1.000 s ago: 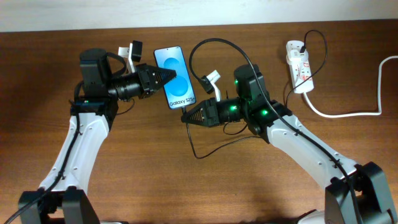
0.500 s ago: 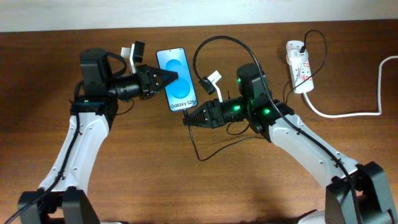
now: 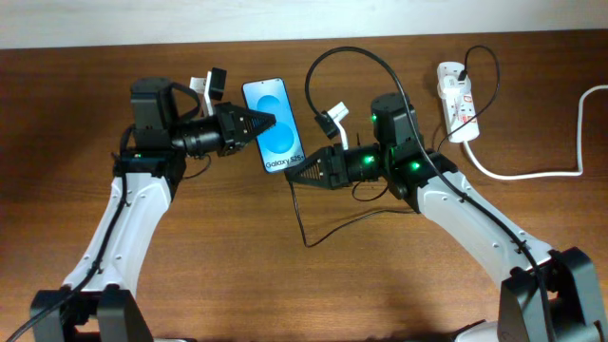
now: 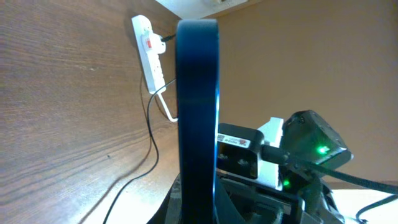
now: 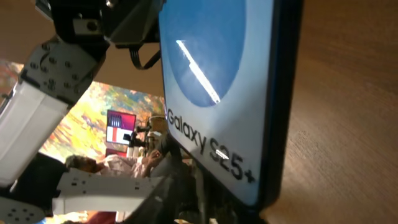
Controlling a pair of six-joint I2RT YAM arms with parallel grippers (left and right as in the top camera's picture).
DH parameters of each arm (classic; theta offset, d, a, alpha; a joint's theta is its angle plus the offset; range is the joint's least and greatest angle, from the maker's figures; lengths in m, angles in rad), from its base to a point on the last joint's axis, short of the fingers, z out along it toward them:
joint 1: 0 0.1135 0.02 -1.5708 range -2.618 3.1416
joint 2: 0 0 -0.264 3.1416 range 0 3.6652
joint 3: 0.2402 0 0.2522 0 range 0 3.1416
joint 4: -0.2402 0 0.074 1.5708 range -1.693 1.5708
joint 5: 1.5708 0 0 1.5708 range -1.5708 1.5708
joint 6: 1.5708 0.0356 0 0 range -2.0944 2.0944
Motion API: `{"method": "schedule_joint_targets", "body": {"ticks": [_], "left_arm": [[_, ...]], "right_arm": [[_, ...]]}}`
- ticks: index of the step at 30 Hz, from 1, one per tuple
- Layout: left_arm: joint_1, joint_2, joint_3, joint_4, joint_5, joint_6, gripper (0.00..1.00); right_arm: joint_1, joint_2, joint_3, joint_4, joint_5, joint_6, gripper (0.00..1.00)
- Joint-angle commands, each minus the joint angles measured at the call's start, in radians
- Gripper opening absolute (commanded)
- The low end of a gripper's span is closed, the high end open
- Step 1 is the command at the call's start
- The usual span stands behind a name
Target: Plug charger to phone and switch on socket
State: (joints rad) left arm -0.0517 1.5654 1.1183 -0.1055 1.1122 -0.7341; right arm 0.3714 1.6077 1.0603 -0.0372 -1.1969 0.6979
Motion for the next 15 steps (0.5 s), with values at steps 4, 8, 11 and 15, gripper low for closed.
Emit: {"method": "schedule_joint_targets", "body": {"ticks": [4,8,11,15], "left_arm": [[-0.056,-0.005,-0.042,0.027,0.188,0.007,0.0],[-0.026,-0.005,-0.042,0.053,0.18,-0.016,0.0],[-0.008,-0.005,-0.042,0.053,0.18,-0.041,0.0],[-0.002,-0.005,-0.042,0.127,0.181,-0.134,0.0]], "right_arm": [[-0.031,-0.014,0.071,-0.018,0.131,-0.069,0.31],[-0.031,-0.014,0.071,-0.058,0.073,-0.142,0.31],[-0.031,-0.014,0.071,-0.065,0.064,-0.145,0.36],[-0.03,-0.013,0.071,-0.113,0.088,-0.144,0.38]]}}
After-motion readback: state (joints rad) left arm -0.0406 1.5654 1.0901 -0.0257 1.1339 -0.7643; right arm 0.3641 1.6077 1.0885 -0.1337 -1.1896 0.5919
